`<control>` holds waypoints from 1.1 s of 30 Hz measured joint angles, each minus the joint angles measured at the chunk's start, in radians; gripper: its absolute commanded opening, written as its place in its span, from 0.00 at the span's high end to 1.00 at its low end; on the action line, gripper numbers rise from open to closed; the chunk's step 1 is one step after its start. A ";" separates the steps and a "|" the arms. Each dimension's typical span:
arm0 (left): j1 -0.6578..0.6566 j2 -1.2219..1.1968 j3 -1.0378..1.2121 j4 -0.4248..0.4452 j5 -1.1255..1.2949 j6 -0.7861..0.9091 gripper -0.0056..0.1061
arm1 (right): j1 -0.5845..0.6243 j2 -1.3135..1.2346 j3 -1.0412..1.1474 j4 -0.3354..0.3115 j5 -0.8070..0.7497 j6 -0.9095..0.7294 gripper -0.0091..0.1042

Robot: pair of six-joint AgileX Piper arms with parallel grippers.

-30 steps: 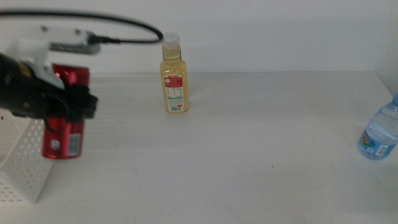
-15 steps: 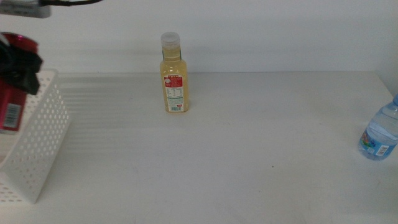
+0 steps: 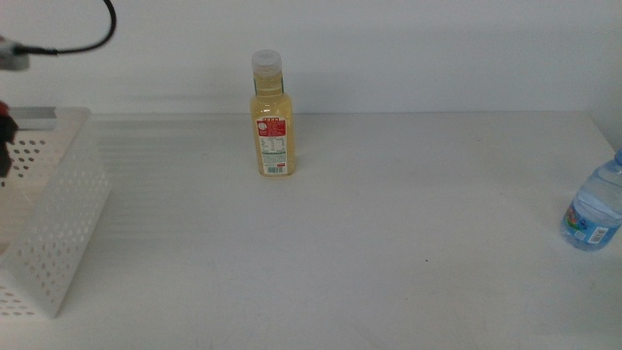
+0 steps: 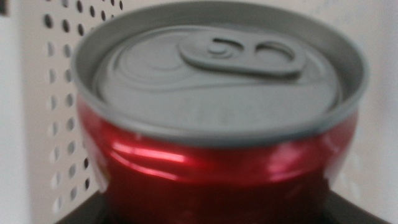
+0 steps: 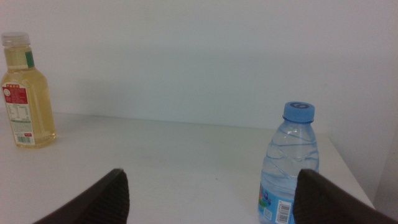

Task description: Use arms to grab the bottles and put them into the dustbin to the left of the table.

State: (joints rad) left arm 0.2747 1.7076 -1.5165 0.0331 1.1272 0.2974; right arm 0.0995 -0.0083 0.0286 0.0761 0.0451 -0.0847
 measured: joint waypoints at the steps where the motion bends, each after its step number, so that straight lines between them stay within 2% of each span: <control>1: 0.000 0.019 0.000 0.007 -0.004 0.001 0.99 | 0.000 0.000 0.000 0.000 0.000 0.000 0.30; 7: 0.000 0.118 -0.001 0.041 -0.024 0.003 0.99 | 0.000 0.000 0.000 0.000 0.000 0.000 0.30; 20: 0.008 0.245 -0.005 0.047 -0.076 0.002 0.99 | 0.000 0.000 0.000 0.000 0.000 0.000 0.30; 24: 0.008 0.258 -0.005 0.045 -0.084 0.002 0.95 | 0.000 0.000 0.000 0.000 0.000 0.000 0.30; 26: 0.008 0.258 -0.005 0.042 -0.088 0.001 0.89 | 0.000 0.000 0.000 0.000 0.000 0.000 0.30; 30: 0.008 0.258 -0.005 0.036 -0.087 0.001 0.61 | 0.000 0.000 0.000 0.000 0.000 0.000 0.30; 31: 0.008 0.258 -0.005 0.037 -0.088 0.000 0.29 | 0.000 0.000 0.000 0.000 0.000 0.000 0.30; 33: 0.008 0.258 -0.008 0.041 -0.088 -0.001 0.14 | 0.000 0.000 0.000 0.000 0.000 0.000 0.30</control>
State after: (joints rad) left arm 0.2825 1.9652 -1.5243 0.0743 1.0395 0.2968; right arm 0.0995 -0.0083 0.0286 0.0761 0.0451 -0.0847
